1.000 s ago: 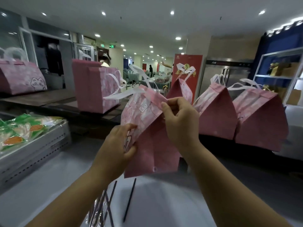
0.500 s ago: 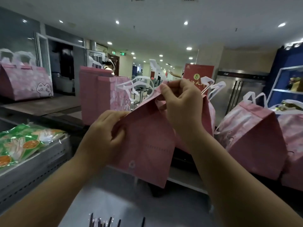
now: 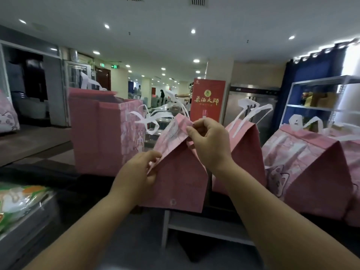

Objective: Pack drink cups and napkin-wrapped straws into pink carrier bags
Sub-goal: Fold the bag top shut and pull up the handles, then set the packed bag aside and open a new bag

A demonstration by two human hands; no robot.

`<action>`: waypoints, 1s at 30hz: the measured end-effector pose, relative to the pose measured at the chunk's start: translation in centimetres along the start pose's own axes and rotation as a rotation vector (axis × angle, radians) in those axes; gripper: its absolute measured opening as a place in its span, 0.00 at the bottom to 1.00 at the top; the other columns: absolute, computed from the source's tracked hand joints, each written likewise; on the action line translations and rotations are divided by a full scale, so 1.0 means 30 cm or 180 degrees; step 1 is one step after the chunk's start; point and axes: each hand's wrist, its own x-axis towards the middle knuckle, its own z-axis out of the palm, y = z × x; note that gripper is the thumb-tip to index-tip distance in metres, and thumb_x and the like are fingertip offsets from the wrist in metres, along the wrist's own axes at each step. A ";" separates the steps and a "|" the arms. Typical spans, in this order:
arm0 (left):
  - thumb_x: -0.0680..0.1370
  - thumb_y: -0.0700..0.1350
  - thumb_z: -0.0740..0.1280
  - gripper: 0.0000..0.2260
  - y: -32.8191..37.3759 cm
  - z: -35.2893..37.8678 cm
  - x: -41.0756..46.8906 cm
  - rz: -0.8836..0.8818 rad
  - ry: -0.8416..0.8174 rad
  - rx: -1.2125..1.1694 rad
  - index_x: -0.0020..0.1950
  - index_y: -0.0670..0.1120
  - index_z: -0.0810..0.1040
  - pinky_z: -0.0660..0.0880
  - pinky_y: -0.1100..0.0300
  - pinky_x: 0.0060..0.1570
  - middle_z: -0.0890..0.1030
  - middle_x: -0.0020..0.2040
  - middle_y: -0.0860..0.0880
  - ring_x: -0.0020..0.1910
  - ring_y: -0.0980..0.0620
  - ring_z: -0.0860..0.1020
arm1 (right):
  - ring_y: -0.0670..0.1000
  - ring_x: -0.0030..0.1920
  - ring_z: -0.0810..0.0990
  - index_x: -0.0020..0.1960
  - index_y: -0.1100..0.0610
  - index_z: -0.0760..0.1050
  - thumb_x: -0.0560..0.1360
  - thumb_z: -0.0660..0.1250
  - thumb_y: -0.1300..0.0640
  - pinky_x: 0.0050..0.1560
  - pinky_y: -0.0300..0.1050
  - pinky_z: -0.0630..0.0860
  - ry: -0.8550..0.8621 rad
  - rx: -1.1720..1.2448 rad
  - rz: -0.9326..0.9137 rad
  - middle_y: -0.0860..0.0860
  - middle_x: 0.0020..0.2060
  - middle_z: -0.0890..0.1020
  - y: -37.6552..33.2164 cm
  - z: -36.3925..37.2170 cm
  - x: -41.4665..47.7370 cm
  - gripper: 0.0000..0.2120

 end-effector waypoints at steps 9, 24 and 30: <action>0.71 0.33 0.65 0.21 -0.093 0.193 0.129 -0.0063 -0.0267 -0.0508 0.60 0.50 0.77 0.77 0.53 0.50 0.82 0.52 0.49 0.49 0.51 0.80 | 0.49 0.38 0.79 0.53 0.54 0.74 0.74 0.69 0.60 0.42 0.54 0.81 -0.0285 -0.0686 0.0051 0.43 0.37 0.75 0.090 0.021 0.075 0.08; 0.75 0.50 0.68 0.09 -0.210 -0.012 0.098 0.0092 0.0123 -0.0669 0.54 0.53 0.76 0.75 0.67 0.45 0.77 0.49 0.59 0.47 0.62 0.77 | 0.47 0.36 0.78 0.43 0.56 0.77 0.72 0.71 0.60 0.38 0.42 0.78 -0.0191 -0.0524 -0.0789 0.48 0.36 0.79 0.027 0.171 0.070 0.03; 0.73 0.46 0.70 0.05 -0.422 -0.238 0.101 -0.0240 0.0706 -0.0041 0.47 0.51 0.76 0.69 0.68 0.37 0.78 0.41 0.56 0.40 0.59 0.77 | 0.46 0.38 0.79 0.50 0.54 0.76 0.73 0.71 0.53 0.42 0.50 0.80 -0.1005 -0.0428 -0.0454 0.47 0.39 0.80 -0.002 0.397 0.068 0.09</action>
